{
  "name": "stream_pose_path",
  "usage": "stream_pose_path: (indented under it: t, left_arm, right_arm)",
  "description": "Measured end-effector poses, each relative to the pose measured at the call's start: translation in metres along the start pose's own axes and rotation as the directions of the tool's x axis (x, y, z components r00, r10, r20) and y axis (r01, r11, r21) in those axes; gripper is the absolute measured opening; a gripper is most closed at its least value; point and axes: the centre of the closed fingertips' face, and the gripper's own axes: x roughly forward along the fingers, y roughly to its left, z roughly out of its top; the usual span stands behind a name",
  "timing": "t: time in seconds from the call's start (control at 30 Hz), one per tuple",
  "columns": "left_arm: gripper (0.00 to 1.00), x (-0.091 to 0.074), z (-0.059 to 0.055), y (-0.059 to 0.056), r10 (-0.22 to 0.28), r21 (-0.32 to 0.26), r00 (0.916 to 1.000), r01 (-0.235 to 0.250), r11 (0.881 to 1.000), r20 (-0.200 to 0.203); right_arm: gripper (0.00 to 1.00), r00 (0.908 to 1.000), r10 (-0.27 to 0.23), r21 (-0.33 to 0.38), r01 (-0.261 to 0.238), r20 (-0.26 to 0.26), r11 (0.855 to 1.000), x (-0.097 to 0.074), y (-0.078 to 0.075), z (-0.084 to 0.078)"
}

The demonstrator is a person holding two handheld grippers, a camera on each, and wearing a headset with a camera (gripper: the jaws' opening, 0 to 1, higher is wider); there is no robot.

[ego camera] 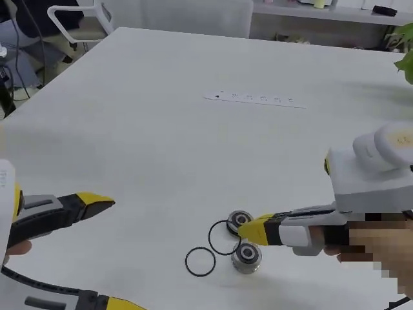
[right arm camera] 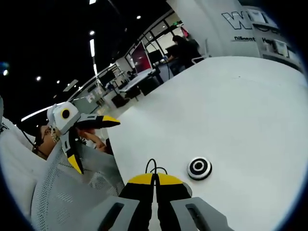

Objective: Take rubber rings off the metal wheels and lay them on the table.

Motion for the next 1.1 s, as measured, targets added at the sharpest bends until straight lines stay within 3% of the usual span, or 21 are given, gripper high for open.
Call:
stream_pose_path:
  t: [0.3, 0.73, 1.1]
  left_arm:
    - [0.86, -0.002, 0.001, 0.005, 0.019, -0.035, 0.9996, -0.018, 0.999, 0.021]
    - [0.86, -0.001, -0.005, 0.005, 0.015, -0.037, 0.9998, -0.015, 0.999, -0.011]
    - [0.84, 0.0, -0.008, 0.004, 0.013, -0.04, 0.9996, -0.014, 0.999, -0.025]
  right_arm:
    - [0.0, 0.9989, -0.028, -0.061, 0.026, -0.037, 0.998, 0.014, -0.006, -0.01]
    - [0.0, 0.9986, -0.038, -0.049, 0.036, -0.038, 0.998, 0.024, -0.011, -0.015]
    - [0.0, 0.9983, -0.001, -0.037, -0.002, -0.058, 0.999, 0.032, -0.007, -0.023]
